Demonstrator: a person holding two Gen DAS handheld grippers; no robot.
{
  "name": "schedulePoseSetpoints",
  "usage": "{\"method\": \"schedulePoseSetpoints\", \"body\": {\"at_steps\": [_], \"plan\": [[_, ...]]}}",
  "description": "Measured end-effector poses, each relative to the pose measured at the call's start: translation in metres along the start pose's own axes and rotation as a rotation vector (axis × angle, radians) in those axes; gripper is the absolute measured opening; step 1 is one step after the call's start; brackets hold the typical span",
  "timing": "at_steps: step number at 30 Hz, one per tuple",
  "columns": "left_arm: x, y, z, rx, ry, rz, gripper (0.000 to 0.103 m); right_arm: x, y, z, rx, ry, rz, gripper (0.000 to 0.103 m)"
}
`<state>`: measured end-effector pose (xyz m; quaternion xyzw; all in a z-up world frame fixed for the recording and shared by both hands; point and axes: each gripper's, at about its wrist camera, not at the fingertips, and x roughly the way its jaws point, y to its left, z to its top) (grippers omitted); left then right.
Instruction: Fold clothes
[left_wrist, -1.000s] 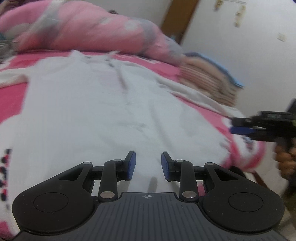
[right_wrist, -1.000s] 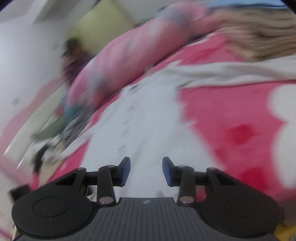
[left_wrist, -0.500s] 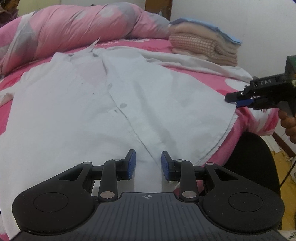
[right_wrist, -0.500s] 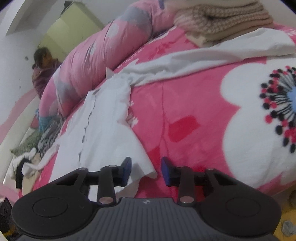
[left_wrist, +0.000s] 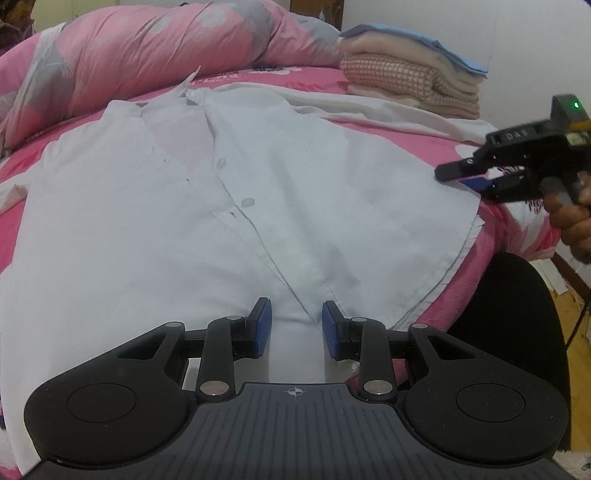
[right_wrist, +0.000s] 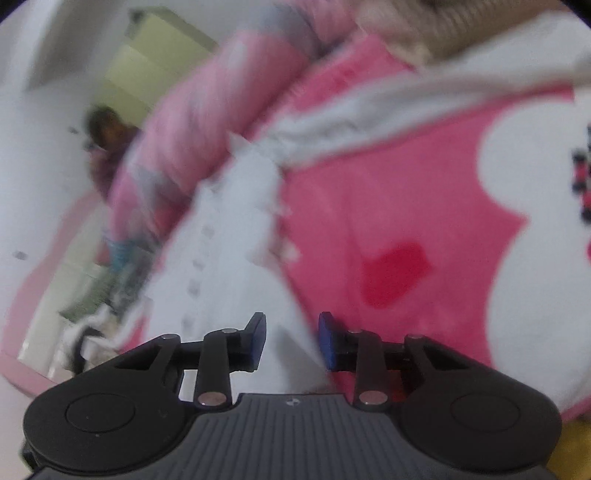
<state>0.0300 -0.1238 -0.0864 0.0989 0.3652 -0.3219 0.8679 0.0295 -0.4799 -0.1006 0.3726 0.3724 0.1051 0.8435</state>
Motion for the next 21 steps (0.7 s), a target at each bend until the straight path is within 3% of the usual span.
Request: {"method": "schedulePoseSetpoints", "body": {"at_steps": [8,11,12,16,21], "plan": [[0.000,0.001,0.000,-0.010,0.004,-0.005,0.030,-0.022,-0.011,-0.019,0.030,0.057,0.105,0.033],[0.000,0.001,0.000,-0.012,0.005,-0.003,0.030,-0.032,-0.016,-0.024,0.042,0.020,0.151,0.043],[0.000,0.001,0.000,-0.010,0.004,-0.003,0.030,-0.036,-0.015,-0.028,0.016,0.000,0.147,0.048],[0.001,0.001,0.001,-0.004,0.007,-0.001,0.030,-0.041,-0.007,-0.043,-0.109,-0.059,0.101,0.047],[0.000,0.001,0.000,-0.002,0.007,0.000,0.030,-0.039,0.019,-0.060,-0.368,-0.107,-0.012,0.045]]}}
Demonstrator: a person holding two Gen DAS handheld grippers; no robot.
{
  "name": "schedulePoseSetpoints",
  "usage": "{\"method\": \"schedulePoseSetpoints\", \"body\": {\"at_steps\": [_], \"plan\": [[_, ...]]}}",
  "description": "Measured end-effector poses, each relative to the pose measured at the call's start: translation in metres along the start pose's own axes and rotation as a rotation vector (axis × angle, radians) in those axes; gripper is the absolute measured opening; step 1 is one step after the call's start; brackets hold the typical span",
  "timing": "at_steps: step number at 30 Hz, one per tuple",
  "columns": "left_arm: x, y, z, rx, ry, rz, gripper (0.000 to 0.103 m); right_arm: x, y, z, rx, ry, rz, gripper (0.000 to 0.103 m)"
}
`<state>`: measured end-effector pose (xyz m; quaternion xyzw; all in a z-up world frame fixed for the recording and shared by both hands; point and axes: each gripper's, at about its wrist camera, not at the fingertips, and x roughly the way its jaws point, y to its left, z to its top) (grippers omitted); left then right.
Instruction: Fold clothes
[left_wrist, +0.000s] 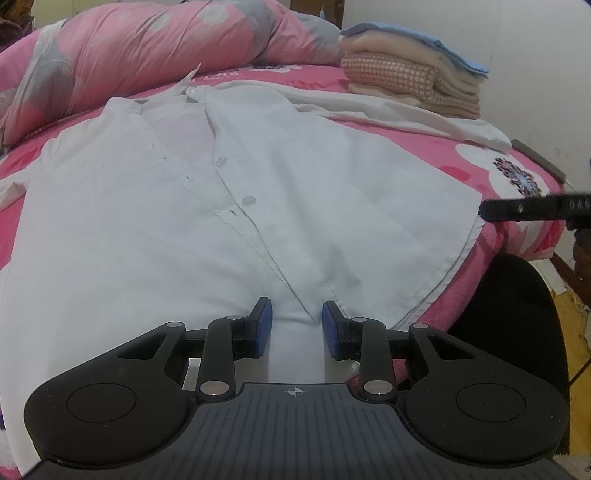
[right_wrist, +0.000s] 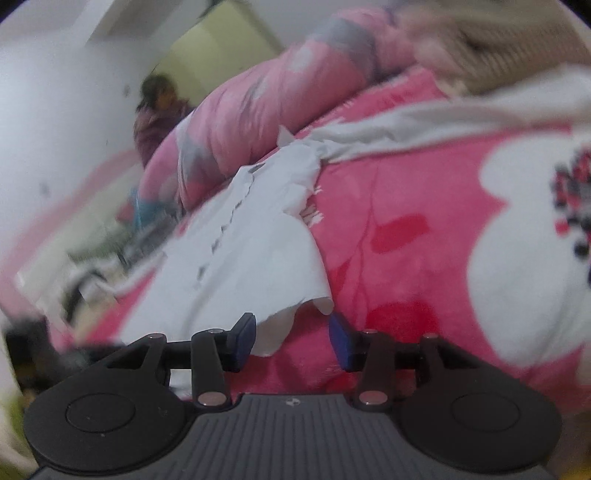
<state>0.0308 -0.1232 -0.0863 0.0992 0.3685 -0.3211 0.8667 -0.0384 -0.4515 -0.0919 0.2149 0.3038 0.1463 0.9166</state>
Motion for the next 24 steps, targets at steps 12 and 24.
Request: {"method": "schedulePoseSetpoints", "body": {"at_steps": [12,24], "plan": [[0.000,0.000,-0.001,0.006,0.000,0.000,0.030,0.008,0.029,0.002,-0.238,-0.042,-0.161,0.044],[0.001,0.000,-0.001,0.006,0.000,-0.004,0.030,0.031,0.044,0.001,-0.377,-0.059,-0.386,0.031]]}}
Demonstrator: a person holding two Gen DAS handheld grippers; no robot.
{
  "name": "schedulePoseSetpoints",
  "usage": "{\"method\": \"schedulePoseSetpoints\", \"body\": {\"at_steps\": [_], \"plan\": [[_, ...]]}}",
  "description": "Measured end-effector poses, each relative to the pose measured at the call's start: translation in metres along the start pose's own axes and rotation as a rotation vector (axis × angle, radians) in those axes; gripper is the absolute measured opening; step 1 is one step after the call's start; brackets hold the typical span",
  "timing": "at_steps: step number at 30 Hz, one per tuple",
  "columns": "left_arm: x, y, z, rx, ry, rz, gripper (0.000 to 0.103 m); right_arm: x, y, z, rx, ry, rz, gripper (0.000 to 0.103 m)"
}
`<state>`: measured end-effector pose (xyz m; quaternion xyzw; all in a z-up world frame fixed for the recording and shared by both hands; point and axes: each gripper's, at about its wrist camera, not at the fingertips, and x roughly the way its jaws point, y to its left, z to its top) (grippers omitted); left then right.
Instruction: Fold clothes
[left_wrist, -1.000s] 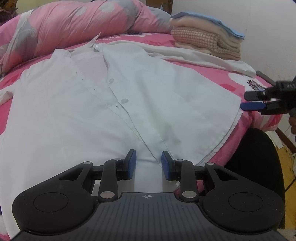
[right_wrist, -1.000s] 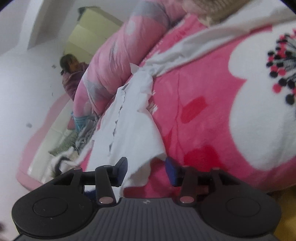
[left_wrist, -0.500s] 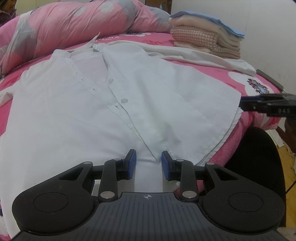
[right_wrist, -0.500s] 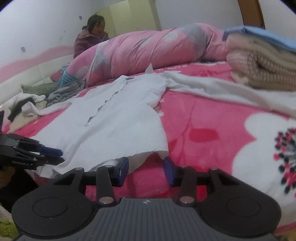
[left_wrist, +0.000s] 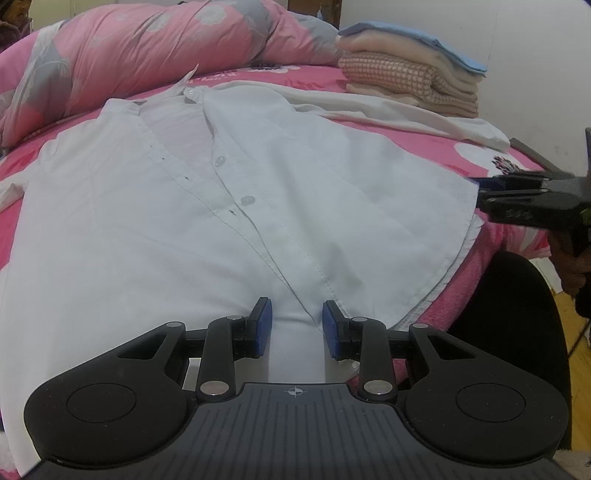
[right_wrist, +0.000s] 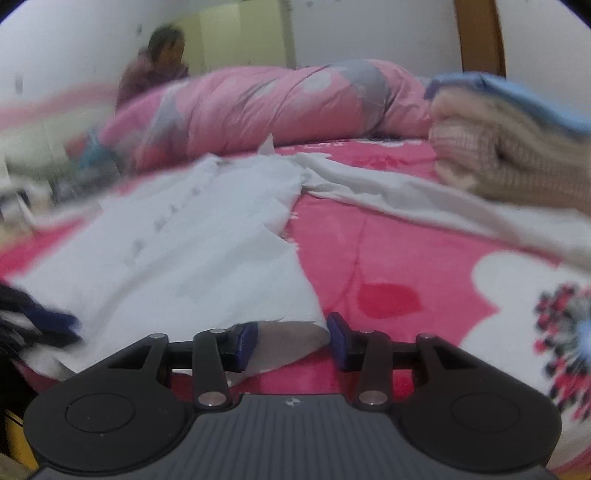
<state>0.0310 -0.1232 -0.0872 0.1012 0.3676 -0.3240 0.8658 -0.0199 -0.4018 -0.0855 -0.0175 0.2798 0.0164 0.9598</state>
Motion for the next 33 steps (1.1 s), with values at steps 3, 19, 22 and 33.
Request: {"method": "schedulePoseSetpoints", "body": {"at_steps": [3,19,22,33], "plan": [[0.000,0.002,0.001,0.000,0.007,-0.005,0.030,0.001,0.012,0.002,-0.124,-0.003,-0.187,0.024],[-0.001,0.003,-0.001,0.007,-0.001,-0.013,0.030,-0.001,0.023,-0.020,-0.426,0.009,-0.350,0.054],[-0.001,0.004,-0.003,0.005,-0.007,-0.017,0.030,-0.008,0.014,-0.015,-0.434,0.015,-0.326,0.068],[-0.002,0.009,-0.005,-0.012,-0.022,-0.049,0.030,-0.022,0.019,-0.049,-0.969,-0.140,-0.297,0.099]]}}
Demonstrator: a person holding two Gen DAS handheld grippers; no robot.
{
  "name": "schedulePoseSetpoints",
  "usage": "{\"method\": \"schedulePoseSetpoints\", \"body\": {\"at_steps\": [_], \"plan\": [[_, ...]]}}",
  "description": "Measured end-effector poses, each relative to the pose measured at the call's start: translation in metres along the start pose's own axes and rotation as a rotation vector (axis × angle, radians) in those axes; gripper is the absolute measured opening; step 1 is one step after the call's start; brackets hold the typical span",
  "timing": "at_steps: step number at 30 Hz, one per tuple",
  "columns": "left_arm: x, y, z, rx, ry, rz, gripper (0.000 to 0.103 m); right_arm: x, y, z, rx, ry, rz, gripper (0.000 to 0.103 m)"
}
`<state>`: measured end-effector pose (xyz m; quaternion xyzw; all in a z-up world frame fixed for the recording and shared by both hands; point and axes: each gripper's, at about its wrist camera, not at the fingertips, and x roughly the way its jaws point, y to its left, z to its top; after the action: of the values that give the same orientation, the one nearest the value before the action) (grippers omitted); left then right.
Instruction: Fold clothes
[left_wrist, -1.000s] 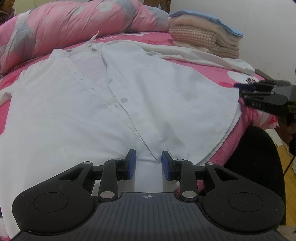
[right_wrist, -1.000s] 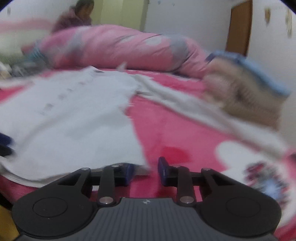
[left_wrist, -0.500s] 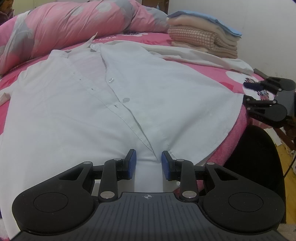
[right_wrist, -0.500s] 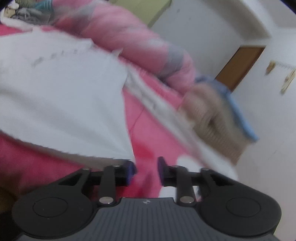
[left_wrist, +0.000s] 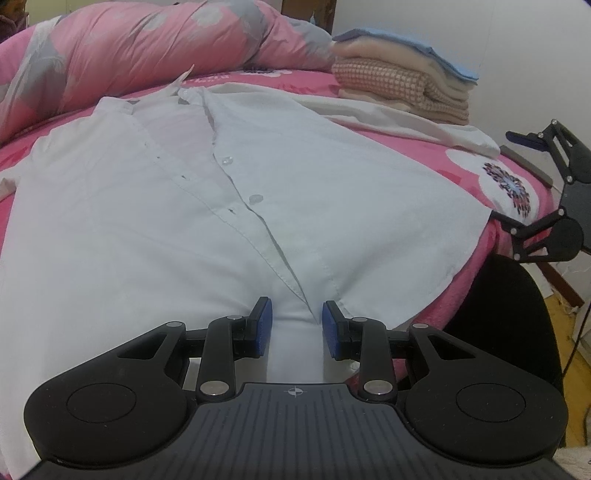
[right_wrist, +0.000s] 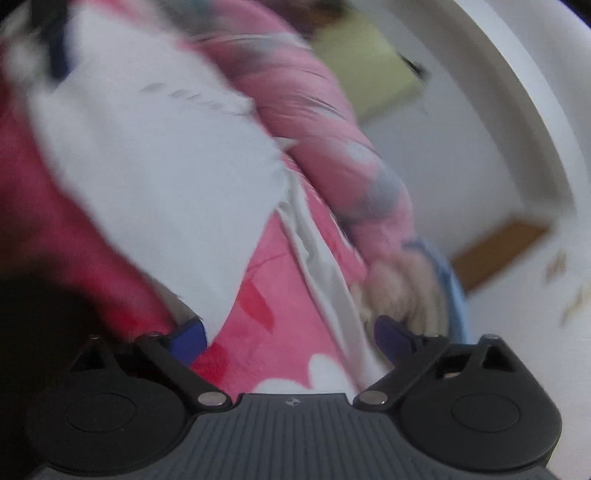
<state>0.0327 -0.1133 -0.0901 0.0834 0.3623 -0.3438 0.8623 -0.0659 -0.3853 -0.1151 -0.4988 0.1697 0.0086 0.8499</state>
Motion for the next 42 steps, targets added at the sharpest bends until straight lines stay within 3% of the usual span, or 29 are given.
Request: {"method": "schedulePoseSetpoints", "body": {"at_steps": [4,6,8,12,15,17,20,25,28,33,37,42], "plan": [[0.000,0.001,-0.001,-0.006,-0.008,-0.004,0.030,-0.002,-0.007,-0.009,-0.042,0.054,0.015,0.103],[0.000,0.001,-0.002,-0.008,-0.012,-0.005,0.030,-0.004,-0.018,-0.019,0.020,0.094,0.020,0.103],[0.000,0.001,-0.003,-0.008,-0.016,-0.007,0.030,-0.004,-0.036,-0.028,0.144,0.148,0.023,0.103],[-0.005,0.002,-0.003,-0.011,-0.028,-0.017,0.030,-0.006,-0.086,-0.040,0.515,0.209,-0.021,0.102],[-0.016,0.010,0.001,-0.059,-0.042,-0.040,0.030,-0.005,-0.136,-0.027,0.818,0.159,-0.044,0.100],[-0.027,0.018,0.006,-0.090,-0.069,-0.047,0.030,-0.001,-0.165,-0.004,0.951,0.111,-0.035,0.094],[-0.033,0.026,0.019,-0.100,-0.093,-0.066,0.030,0.018,-0.198,0.041,1.073,0.025,0.060,0.079],[-0.028,0.036,0.043,-0.082,-0.110,-0.107,0.030,0.100,-0.236,0.126,1.243,-0.062,0.390,0.059],[-0.006,0.034,0.049,-0.023,-0.102,-0.132,0.030,0.169,-0.228,0.184,1.178,-0.029,0.478,0.048],[0.018,0.038,0.038,-0.026,-0.086,-0.244,0.030,0.279,-0.159,0.271,0.830,0.024,0.458,0.042],[0.022,0.047,0.024,-0.051,-0.114,-0.333,0.030,0.349,-0.101,0.299,0.686,0.121,0.435,0.042],[0.030,0.055,0.013,-0.073,-0.140,-0.413,0.029,0.410,-0.058,0.292,0.626,0.242,0.378,0.052]]}}
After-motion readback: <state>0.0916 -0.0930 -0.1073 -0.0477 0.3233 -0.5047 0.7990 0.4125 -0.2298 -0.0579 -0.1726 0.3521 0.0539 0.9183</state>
